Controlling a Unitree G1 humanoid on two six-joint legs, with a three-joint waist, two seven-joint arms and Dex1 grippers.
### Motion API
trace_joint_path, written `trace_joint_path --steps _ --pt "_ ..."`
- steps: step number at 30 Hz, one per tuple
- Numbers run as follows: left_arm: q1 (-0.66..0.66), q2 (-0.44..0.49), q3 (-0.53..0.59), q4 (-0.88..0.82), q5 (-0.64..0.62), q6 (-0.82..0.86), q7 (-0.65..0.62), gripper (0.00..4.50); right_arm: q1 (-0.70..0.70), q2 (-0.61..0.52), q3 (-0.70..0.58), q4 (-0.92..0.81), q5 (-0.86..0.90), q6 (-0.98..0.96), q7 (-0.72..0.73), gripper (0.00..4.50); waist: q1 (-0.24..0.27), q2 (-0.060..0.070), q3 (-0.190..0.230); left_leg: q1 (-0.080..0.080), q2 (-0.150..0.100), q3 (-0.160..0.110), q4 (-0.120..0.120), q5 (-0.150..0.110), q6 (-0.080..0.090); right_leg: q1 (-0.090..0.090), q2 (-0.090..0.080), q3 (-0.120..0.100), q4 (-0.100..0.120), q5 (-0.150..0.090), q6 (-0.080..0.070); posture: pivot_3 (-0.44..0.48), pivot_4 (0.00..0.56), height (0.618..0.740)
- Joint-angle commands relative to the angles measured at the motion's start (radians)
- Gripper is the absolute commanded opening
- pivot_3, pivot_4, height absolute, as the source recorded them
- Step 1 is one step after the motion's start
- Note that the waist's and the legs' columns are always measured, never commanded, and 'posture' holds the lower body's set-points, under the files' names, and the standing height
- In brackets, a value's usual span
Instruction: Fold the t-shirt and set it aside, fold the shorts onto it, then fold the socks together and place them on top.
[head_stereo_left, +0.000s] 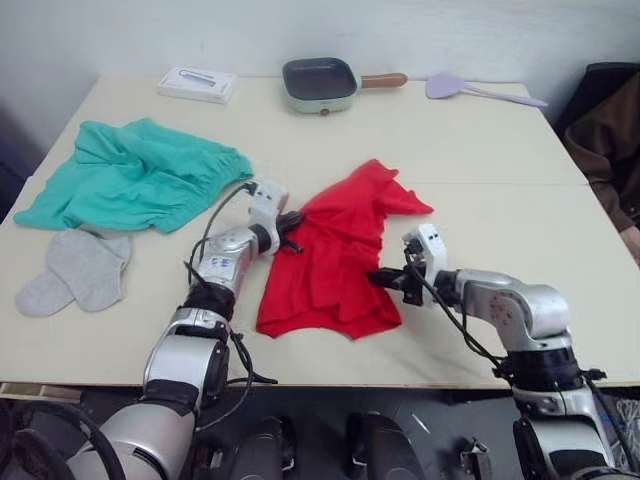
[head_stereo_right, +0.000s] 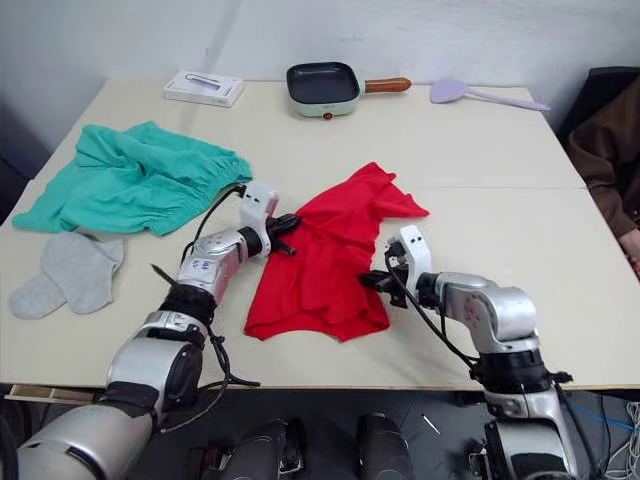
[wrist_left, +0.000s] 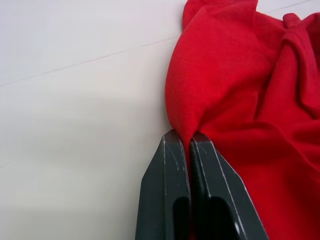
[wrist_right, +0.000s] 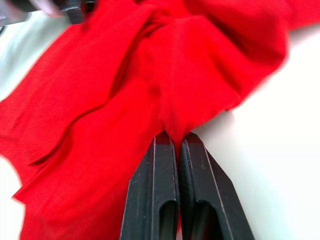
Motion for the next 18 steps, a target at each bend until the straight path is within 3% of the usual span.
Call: trace_joint_path --steps 1,4,7,11,12,15,18 --pt "0.033 0.014 0.007 -0.077 -0.014 -0.002 -0.005 0.0 -0.047 -0.005 0.026 0.062 -0.018 -0.053 0.039 0.01 0.001 0.0 0.0 0.0 0.0 0.0 0.001 -0.001 0.001 0.0 0.0 0.0 0.0 0.0 0.0 0.0 0.15 0.74" --pt "0.05 0.019 0.01 -0.092 -0.025 -0.033 -0.035 0.0 -0.075 0.007 -0.002 0.081 0.035 0.023 0.054 0.01 0.002 0.0 0.0 0.0 -0.001 0.0 0.002 -0.001 0.002 0.001 -0.001 0.0 0.0 0.0 0.001 0.0 0.15 0.74" --pt "0.087 0.053 -0.008 -0.145 -0.018 -0.02 -0.075 0.73 -0.069 -0.019 -0.017 0.05 0.046 0.034 0.066 0.74 0.001 0.0 0.0 0.0 0.0 0.0 0.001 -0.001 0.001 0.001 -0.001 0.0 -0.001 0.0 0.001 0.0 0.15 0.74" --pt "0.198 0.143 -0.036 -0.327 0.021 -0.119 -0.12 1.99 -0.004 -0.12 -0.026 -0.016 0.009 -0.164 0.174 2.09 -0.002 0.0 0.0 0.0 0.0 0.0 -0.001 -0.001 0.0 0.0 -0.001 0.0 -0.001 0.0 0.001 0.0 0.15 0.74" --pt "0.24 0.178 -0.039 -0.387 0.025 -0.143 -0.144 2.34 0.019 -0.159 -0.026 -0.017 -0.013 -0.254 0.224 2.48 -0.001 0.0 0.0 0.0 0.0 0.0 -0.001 -0.001 0.0 0.0 -0.001 0.0 -0.001 0.0 0.001 0.0 0.15 0.74" --pt "0.38 0.296 -0.022 -0.537 -0.025 -0.244 -0.286 3.31 0.078 -0.264 -0.001 0.077 -0.184 -0.782 0.349 3.58 -0.002 0.001 0.0 0.0 0.0 0.002 -0.003 -0.002 -0.001 0.0 0.0 0.0 -0.005 0.0 0.001 0.0 0.15 0.74" --pt "0.476 0.448 -0.062 -0.501 0.058 -0.517 -0.378 4.25 0.066 -0.32 0.049 0.302 -0.344 -1.419 0.432 4.5 -0.002 0.001 0.001 0.002 0.0 0.005 -0.003 -0.003 -0.001 0.0 0.001 -0.003 -0.009 0.0 0.001 0.0 0.15 0.74"
